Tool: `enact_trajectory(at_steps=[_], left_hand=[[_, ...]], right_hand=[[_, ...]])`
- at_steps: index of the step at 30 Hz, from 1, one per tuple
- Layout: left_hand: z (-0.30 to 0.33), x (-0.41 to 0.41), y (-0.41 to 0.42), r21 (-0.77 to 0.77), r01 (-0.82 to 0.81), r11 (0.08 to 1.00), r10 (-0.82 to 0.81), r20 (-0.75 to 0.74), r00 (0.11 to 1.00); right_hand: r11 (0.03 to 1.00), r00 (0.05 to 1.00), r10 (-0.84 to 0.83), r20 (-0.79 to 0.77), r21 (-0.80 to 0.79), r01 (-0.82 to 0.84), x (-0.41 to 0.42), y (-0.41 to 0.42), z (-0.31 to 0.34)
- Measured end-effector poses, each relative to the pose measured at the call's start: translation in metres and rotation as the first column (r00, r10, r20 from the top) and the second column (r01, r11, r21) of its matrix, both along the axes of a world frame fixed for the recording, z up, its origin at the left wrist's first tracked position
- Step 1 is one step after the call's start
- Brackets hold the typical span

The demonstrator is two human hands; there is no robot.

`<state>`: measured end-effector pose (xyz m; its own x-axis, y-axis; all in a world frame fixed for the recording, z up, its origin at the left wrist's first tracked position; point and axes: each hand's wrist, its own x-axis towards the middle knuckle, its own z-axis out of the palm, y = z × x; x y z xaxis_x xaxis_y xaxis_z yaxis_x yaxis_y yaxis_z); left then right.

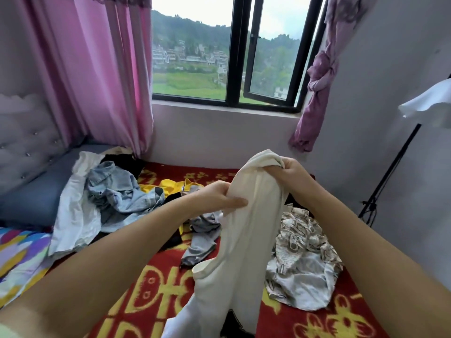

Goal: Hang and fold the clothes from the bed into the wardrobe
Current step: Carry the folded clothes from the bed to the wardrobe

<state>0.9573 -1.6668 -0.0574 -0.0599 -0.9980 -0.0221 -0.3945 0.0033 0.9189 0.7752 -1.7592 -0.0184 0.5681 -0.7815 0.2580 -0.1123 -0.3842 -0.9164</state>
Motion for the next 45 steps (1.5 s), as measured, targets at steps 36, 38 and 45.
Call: enact_trajectory(at_steps=[36,38,45], left_hand=[[0.015,0.087,0.01,-0.394,-0.365,0.843,0.534,0.541,0.649],[0.025,0.091,0.015,-0.369,-0.327,0.87,0.491,0.587,0.643],[0.047,0.11,0.029,-0.115,-0.289,0.95,0.304,0.546,0.781]], right_hand=[[0.998,0.965,-0.05,-0.257,0.015,0.055,-0.028,-0.023,0.006],[0.98,0.921,0.187,-0.341,0.128,-0.151,-0.04,-0.018,0.024],[0.879,0.721,0.471,-0.509,0.344,-0.331,-0.075,-0.027,0.059]])
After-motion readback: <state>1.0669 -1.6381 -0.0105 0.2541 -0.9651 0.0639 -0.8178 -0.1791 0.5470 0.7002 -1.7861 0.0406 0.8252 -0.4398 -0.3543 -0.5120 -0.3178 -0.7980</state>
